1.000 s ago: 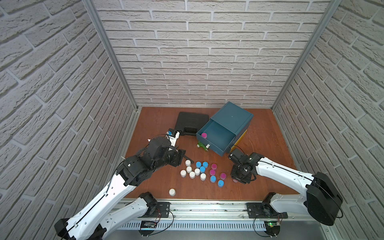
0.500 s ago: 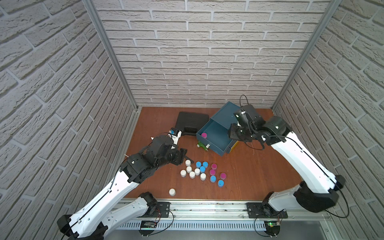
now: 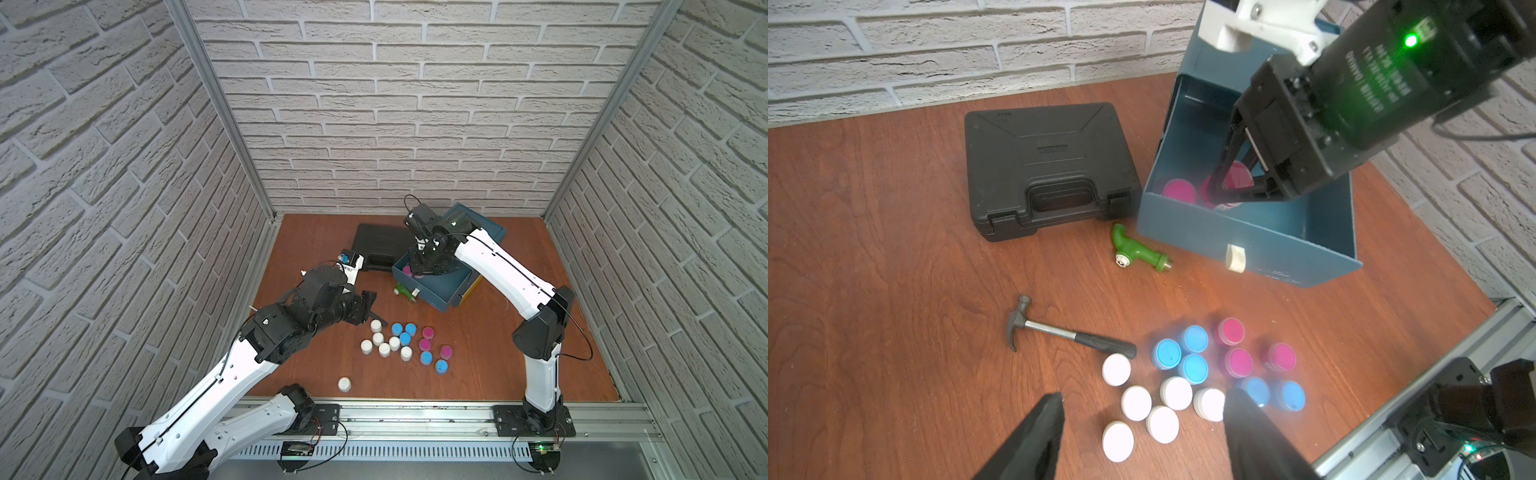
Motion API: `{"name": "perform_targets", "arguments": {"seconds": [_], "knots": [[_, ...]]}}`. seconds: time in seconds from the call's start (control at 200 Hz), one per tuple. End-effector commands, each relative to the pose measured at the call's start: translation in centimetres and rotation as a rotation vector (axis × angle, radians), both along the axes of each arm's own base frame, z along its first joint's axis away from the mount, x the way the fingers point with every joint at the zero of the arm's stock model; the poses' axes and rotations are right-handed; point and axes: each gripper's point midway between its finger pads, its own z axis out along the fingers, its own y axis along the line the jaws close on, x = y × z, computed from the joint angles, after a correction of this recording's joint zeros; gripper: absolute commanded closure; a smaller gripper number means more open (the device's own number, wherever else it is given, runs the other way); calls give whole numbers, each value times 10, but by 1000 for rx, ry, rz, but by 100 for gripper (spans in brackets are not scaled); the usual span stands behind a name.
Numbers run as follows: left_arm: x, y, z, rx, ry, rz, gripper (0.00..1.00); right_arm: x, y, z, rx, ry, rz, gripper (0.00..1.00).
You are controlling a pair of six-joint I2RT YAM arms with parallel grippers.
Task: Put the paint cans in the drawer according to color
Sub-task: Place the paint can in the drawer.
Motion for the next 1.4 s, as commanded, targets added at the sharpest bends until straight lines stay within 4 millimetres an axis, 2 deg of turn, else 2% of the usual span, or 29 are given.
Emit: {"name": "perform_targets", "arguments": {"seconds": [0.0, 0.135, 0.2, 0.28, 0.415, 0.555, 0.675, 0.815, 0.84, 0.98, 0.99, 1.03, 1.035, 1.04, 1.08, 1.225, 1.34, 1.395], "knots": [[2, -1, 19, -41, -51, 11, 34, -1, 3, 0, 13, 15, 23, 98], [2, -2, 19, -45, -51, 11, 34, -1, 5, -12, 9, 44, 29, 98], [1, -3, 19, -44, -50, 9, 34, -1, 4, -15, 5, 51, 28, 94], [1, -3, 19, -43, -50, 7, 34, 1, 4, -18, 10, 54, 22, 84], [1, -3, 20, -47, -50, 10, 34, 3, 5, -18, 24, 51, 17, 59], [0, -3, 20, -47, -50, 10, 34, 6, 4, -15, 38, 41, 11, 47], [-1, -3, 21, -48, -49, 11, 34, 8, 3, -6, 50, 20, 5, 45], [-1, -4, 20, -49, -49, 10, 34, 10, -1, 12, 60, -27, -11, 46], [-1, -5, 21, -50, -50, 8, 34, 7, -5, 30, 80, -65, -15, 47], [0, -4, 21, -52, -51, 10, 34, -4, -30, 74, 99, -198, -76, 51], [0, -4, 21, -53, -51, 11, 34, -3, -31, 72, 94, -196, -79, 51], [0, -4, 21, -53, -51, 13, 35, -11, -43, 87, 112, -251, -111, 52], [0, -4, 21, -53, -50, 12, 35, -11, -44, 82, 102, -241, -116, 52], [0, -4, 21, -52, -51, 12, 34, -13, -46, 90, 116, -262, -121, 52], [0, -4, 20, -50, -51, 12, 34, -22, -58, 95, 129, -297, -157, 53], [-1, -4, 17, -52, -44, 14, 35, -62, -103, 83, 179, -339, -319, 55], [-2, -5, 14, -48, -37, 5, 35, -100, -138, 52, 206, -312, -462, 55], [-3, -6, 12, -48, -31, 1, 34, -118, -149, 29, 223, -278, -526, 55]]}}
